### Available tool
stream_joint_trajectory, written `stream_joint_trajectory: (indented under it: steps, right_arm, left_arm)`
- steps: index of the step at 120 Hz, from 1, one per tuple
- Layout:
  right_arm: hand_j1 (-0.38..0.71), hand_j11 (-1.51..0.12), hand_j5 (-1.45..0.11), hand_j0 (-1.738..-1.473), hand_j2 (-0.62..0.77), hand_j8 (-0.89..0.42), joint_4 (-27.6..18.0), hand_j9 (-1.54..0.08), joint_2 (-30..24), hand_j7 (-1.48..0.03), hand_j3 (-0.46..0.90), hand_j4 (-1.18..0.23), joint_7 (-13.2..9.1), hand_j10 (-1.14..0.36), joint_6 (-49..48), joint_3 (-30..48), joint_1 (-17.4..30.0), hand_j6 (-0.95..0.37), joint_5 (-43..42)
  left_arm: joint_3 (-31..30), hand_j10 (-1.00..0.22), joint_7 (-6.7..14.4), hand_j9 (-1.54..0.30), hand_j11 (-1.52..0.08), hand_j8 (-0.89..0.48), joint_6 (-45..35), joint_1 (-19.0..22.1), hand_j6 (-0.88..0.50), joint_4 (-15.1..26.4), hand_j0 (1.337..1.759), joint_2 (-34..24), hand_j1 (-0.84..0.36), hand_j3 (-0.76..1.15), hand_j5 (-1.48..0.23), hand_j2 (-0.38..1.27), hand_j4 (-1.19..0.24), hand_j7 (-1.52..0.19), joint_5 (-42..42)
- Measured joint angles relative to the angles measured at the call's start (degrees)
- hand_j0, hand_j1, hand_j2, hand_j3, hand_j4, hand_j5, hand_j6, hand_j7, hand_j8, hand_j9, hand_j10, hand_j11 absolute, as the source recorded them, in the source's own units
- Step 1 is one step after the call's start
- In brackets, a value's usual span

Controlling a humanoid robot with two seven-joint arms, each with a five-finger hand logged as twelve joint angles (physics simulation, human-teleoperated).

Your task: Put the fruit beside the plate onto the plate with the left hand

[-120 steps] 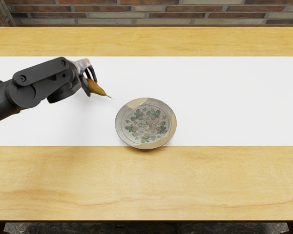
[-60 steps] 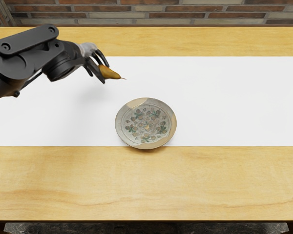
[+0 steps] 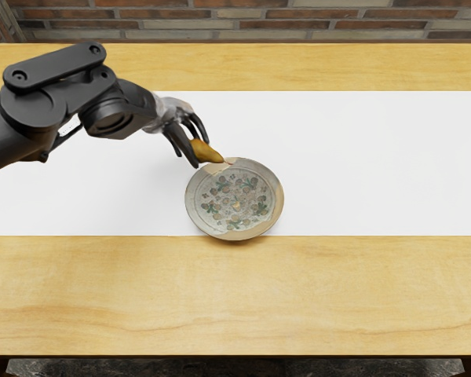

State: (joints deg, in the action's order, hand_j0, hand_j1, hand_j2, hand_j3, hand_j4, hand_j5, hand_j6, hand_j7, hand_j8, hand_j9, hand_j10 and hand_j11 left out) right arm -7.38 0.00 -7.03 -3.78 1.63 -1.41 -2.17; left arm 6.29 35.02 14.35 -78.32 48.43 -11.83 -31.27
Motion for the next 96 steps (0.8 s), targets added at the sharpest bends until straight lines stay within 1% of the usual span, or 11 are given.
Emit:
stream_joint_trajectory:
  steps: [7,11,17,20,44,48,58,68,75,81,96]
  right_arm:
    - [-0.35,0.0,0.0,-1.658,0.0,0.0,0.0,0.0,0.0,0.0,0.0,0.0,0.0,0.0,0.0,0.0,0.0,0.0,0.0]
    - [-0.35,0.0,0.0,-1.658,0.0,0.0,0.0,0.0,0.0,0.0,0.0,0.0,0.0,0.0,0.0,0.0,0.0,0.0,0.0]
    - [-0.35,0.0,0.0,-1.658,0.0,0.0,0.0,0.0,0.0,0.0,0.0,0.0,0.0,0.0,0.0,0.0,0.0,0.0,0.0]
    - [-0.35,0.0,0.0,-1.658,0.0,0.0,0.0,0.0,0.0,0.0,0.0,0.0,0.0,0.0,0.0,0.0,0.0,0.0,0.0]
    - [-0.35,0.0,0.0,-1.658,0.0,0.0,0.0,0.0,0.0,0.0,0.0,0.0,0.0,0.0,0.0,0.0,0.0,0.0,0.0]
    - [-0.35,0.0,0.0,-1.658,0.0,0.0,0.0,0.0,0.0,0.0,0.0,0.0,0.0,0.0,0.0,0.0,0.0,0.0,0.0]
    - [-0.35,0.0,0.0,-1.658,0.0,0.0,0.0,0.0,0.0,0.0,0.0,0.0,0.0,0.0,0.0,0.0,0.0,0.0,0.0]
    - [-0.35,0.0,0.0,-1.658,0.0,0.0,0.0,0.0,0.0,0.0,0.0,0.0,0.0,0.0,0.0,0.0,0.0,0.0,0.0]
    - [-0.35,0.0,0.0,-1.658,0.0,0.0,0.0,0.0,0.0,0.0,0.0,0.0,0.0,0.0,0.0,0.0,0.0,0.0,0.0]
    - [-0.35,0.0,0.0,-1.658,0.0,0.0,0.0,0.0,0.0,0.0,0.0,0.0,0.0,0.0,0.0,0.0,0.0,0.0,0.0]
    - [-0.35,0.0,0.0,-1.658,0.0,0.0,0.0,0.0,0.0,0.0,0.0,0.0,0.0,0.0,0.0,0.0,0.0,0.0,0.0]
  left_arm:
    - [0.0,-0.76,0.0,-1.02,-1.02,-0.45,1.2,0.3,-0.39,0.0,1.652,0.3,-0.34,0.0,-1.05,0.33,-0.7,-1.04,0.0]
    - [0.0,-0.76,0.0,-1.02,-1.01,-0.45,1.8,0.3,-0.39,0.1,1.653,0.5,-0.34,0.0,-1.05,0.34,-0.7,-1.04,0.1]
    - [0.0,-0.76,0.0,-1.02,-1.02,-0.45,2.6,0.4,-0.39,0.1,1.652,0.6,-0.34,0.0,-1.05,0.31,-0.7,-1.04,0.1]
    - [0.0,-0.76,0.0,-1.02,-1.02,-0.46,3.0,0.4,-0.39,0.1,1.652,0.8,-0.33,0.0,-1.05,0.33,-0.7,-1.04,0.1]
    - [0.0,-0.75,0.0,-1.01,-1.01,-0.45,4.8,0.3,-0.39,0.5,1.652,1.2,-0.32,0.0,-1.04,0.28,-0.7,-1.03,0.1]
    - [0.0,-0.7,0.0,-0.94,-0.94,-0.45,4.9,-0.1,-0.39,0.7,1.653,1.2,-0.3,0.0,-0.96,0.26,-0.67,-0.96,0.1]
    - [0.0,-0.47,0.0,-0.63,-0.63,-0.3,5.0,-1.3,-0.26,1.3,1.655,0.9,-0.09,0.0,-0.65,0.17,-0.45,-0.65,-0.1]
    - [0.2,-0.31,0.0,-0.42,-0.42,-0.2,5.6,-1.5,-0.18,1.6,1.656,0.7,0.06,0.0,-0.43,0.11,-0.3,-0.43,0.0]
    - [1.3,-0.24,0.0,-0.32,-0.32,-0.15,7.1,-1.5,-0.13,1.8,1.656,0.3,0.13,0.0,-0.32,0.09,-0.23,-0.32,0.4]
    - [2.3,-0.18,0.0,-0.25,-0.25,-0.12,8.7,-1.6,-0.1,1.8,1.657,-1.3,0.18,0.0,-0.25,0.07,-0.18,-0.25,1.8]
    - [6.8,-0.1,0.0,-0.13,-0.13,-0.07,12.9,-1.5,-0.06,1.8,1.657,-6.0,0.26,0.0,-0.14,0.04,-0.1,-0.14,6.7]
